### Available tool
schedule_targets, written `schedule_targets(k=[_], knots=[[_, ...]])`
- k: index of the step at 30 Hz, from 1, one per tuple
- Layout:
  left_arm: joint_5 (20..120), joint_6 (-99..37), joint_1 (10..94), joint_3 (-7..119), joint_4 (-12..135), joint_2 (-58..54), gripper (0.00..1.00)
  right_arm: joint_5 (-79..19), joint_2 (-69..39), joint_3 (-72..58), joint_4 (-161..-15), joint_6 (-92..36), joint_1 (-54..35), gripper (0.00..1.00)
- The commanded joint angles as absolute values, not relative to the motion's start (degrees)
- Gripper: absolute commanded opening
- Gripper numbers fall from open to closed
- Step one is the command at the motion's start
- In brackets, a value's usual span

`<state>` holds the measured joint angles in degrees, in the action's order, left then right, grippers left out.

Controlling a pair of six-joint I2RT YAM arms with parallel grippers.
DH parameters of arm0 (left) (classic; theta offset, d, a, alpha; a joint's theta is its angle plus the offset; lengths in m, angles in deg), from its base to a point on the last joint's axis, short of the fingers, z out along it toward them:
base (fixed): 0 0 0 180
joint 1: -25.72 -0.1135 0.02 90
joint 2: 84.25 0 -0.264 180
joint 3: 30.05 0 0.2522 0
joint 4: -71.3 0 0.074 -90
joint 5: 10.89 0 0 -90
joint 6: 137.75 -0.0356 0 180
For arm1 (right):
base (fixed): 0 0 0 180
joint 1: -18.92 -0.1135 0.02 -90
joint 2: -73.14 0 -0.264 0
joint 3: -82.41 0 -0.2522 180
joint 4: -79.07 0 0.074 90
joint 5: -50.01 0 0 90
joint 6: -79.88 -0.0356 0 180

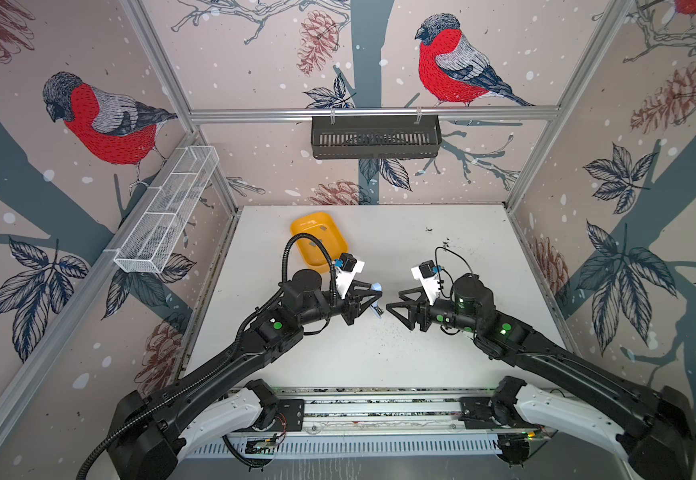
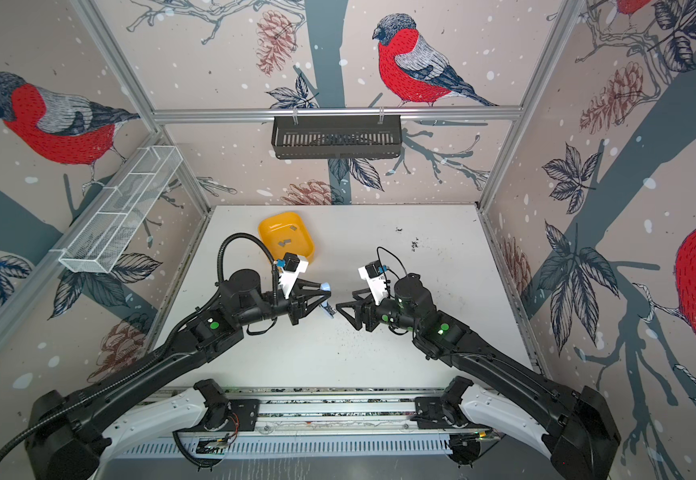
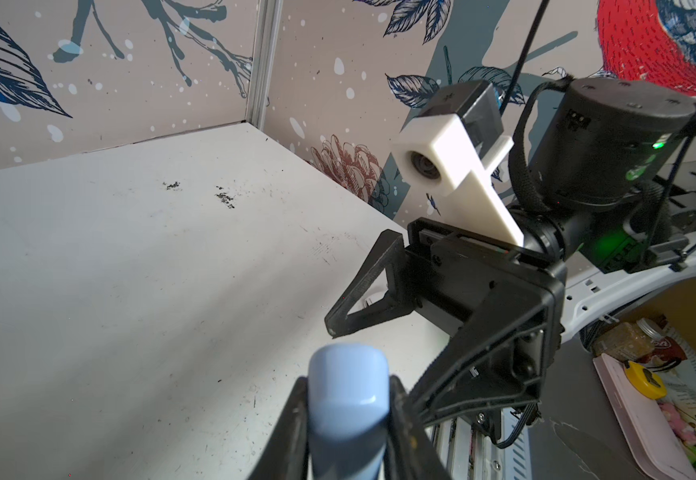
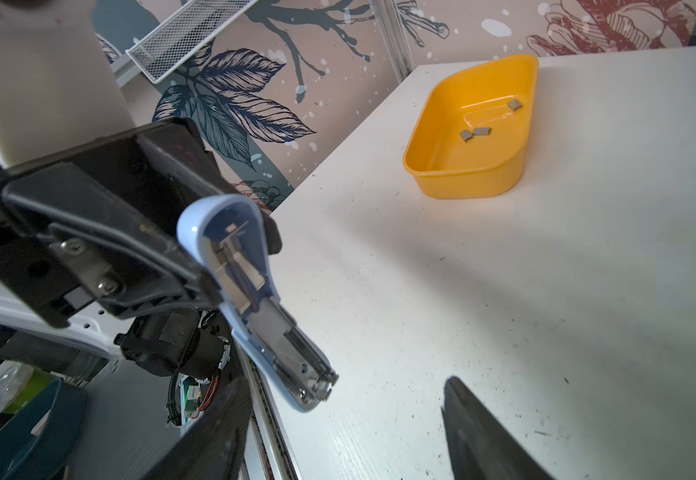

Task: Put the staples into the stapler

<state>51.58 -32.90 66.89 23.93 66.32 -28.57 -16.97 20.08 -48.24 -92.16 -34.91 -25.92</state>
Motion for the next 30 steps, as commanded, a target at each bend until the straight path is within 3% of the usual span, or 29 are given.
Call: schedule_targets(k=[1,30], knots=[[45.46,-31.35,65.39,24.21,71.84,-28.48,0.00,-9.61,21.12,-47.82,-95.32,-30.21,-25.01,0.75],[38.49,-25.50,64.92,23.76,74.51,-29.56,0.00,0.07,26.97,-49.61,-95.97,-31.17,-24.06,0.77]])
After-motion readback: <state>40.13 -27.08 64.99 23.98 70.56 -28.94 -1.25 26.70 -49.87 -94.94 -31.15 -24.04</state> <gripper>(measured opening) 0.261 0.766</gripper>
